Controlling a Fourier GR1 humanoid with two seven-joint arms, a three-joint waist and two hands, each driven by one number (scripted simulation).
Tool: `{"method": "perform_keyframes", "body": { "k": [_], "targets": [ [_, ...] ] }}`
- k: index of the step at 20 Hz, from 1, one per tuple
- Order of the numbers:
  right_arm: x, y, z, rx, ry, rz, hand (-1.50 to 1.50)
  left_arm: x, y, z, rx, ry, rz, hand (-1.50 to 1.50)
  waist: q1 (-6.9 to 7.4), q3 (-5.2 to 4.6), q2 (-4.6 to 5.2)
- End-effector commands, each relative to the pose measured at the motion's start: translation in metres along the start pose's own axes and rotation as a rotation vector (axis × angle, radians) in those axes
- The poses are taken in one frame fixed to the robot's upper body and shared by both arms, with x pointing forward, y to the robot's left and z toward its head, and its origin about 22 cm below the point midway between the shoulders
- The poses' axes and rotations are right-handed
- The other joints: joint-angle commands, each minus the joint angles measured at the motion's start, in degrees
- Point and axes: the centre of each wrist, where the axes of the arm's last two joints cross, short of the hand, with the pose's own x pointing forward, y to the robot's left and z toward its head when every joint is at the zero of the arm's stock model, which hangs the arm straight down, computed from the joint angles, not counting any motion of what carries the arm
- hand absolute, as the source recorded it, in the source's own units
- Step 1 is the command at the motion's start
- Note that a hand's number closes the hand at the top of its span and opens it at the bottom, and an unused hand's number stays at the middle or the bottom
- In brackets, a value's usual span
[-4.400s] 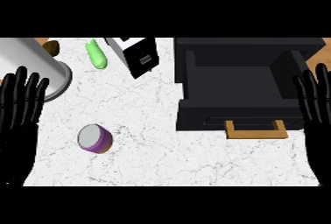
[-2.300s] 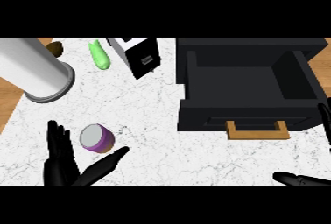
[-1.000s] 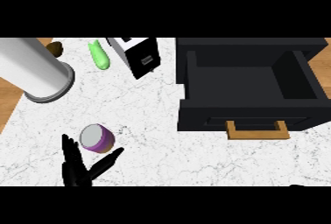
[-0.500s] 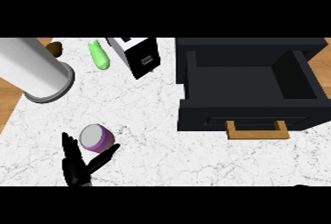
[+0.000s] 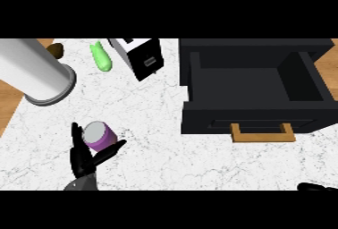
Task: Pick up the can, place it into the drawer and close the drawer
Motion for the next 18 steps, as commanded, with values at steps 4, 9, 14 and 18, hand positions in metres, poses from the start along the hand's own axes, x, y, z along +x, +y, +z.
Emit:
{"method": "perform_keyframes", "body": {
  "k": [4, 9, 14, 18],
  "targets": [
    [0.009, -0.012, -0.006, -0.002, -0.008, 0.002, -1.50, 0.013, -0.004, -0.026, -0.094, -0.005, 0.076, 1.50, 0.01, -0.10, 0.05],
    [0.006, -0.014, -0.008, -0.018, -0.018, 0.006, -1.50, 0.001, -0.032, -0.005, -0.131, -0.036, 0.108, 1.50, -0.03, -0.10, 0.07],
    [0.010, 0.013, 0.009, -0.013, -0.019, 0.032, -1.50, 0.028, -0.030, -0.026, -0.156, -0.070, 0.117, 1.50, 0.21, -0.08, -0.03],
    [0.014, -0.001, -0.006, 0.004, -0.042, 0.020, -1.50, 0.050, -0.057, -0.058, -0.413, -0.083, 0.093, 1.50, -1.12, -0.18, 0.36]
  ]
}}
